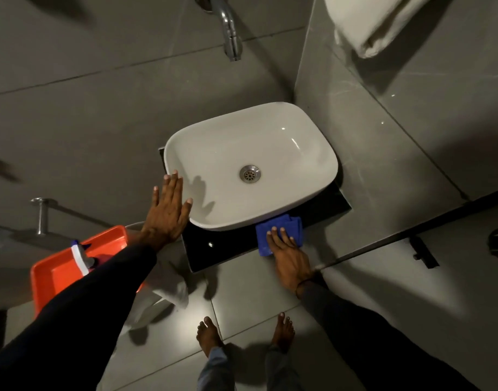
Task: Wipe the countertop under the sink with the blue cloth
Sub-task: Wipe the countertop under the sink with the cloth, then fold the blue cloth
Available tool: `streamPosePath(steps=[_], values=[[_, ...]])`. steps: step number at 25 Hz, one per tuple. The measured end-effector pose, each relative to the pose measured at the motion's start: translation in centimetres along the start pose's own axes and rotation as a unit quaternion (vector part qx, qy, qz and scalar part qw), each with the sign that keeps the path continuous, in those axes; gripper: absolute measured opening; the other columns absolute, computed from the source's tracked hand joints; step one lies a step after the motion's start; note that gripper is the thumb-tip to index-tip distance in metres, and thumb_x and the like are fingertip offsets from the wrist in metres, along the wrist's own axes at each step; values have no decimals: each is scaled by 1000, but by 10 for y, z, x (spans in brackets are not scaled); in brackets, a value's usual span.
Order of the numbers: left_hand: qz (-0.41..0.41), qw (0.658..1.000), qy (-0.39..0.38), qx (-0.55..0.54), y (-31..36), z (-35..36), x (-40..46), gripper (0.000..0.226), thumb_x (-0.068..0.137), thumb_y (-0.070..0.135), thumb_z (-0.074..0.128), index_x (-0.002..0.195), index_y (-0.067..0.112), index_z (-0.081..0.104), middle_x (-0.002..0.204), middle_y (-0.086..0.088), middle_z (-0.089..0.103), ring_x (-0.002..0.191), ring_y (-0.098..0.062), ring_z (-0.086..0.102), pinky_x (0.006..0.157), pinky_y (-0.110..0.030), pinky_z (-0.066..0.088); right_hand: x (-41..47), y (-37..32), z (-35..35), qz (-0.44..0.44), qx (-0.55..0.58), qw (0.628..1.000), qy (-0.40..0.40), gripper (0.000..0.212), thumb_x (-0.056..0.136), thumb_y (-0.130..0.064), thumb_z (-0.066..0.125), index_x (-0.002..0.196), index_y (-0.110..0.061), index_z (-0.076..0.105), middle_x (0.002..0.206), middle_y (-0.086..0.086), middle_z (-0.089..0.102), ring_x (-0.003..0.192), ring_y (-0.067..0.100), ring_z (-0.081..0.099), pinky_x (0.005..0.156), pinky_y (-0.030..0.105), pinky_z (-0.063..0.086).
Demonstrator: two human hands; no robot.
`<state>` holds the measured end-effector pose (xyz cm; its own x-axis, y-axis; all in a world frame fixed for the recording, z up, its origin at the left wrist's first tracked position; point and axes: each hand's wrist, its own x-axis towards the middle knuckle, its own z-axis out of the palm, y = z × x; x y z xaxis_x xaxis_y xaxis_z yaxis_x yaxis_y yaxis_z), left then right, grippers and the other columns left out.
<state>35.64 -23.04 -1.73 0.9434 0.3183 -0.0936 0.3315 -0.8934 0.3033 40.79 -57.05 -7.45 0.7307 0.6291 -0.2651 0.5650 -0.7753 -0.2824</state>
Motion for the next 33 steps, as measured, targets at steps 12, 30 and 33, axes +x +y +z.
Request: streamPosePath(steps=[12, 30, 33], values=[[-125, 961, -17, -247, -30, 36, -68, 67, 103, 41, 45, 154, 0, 32, 160, -22, 37, 151, -35, 33, 125, -47, 28, 9, -184, 52, -92, 41, 995, -4, 69, 91, -14, 56, 156, -11, 32, 166, 8, 28, 156, 27, 19, 127, 39, 14], [-389, 722, -150, -552, -13, 28, -140, 37, 92, 12, 68, 125, -4, 65, 109, -16, 68, 95, -28, 66, 73, -28, 58, 33, -193, 18, 284, 380, 880, 10, 30, 82, -9, 75, 104, -20, 58, 112, 8, 62, 108, 32, 66, 88, 39, 58], [-417, 678, -133, -591, -36, 9, -176, 38, 83, 13, 73, 118, 0, 67, 102, -14, 67, 92, -26, 62, 74, -29, 48, 30, -228, 24, 272, 412, 869, -43, 39, 80, -9, 77, 108, -20, 53, 109, 6, 59, 109, 35, 66, 86, 38, 57]])
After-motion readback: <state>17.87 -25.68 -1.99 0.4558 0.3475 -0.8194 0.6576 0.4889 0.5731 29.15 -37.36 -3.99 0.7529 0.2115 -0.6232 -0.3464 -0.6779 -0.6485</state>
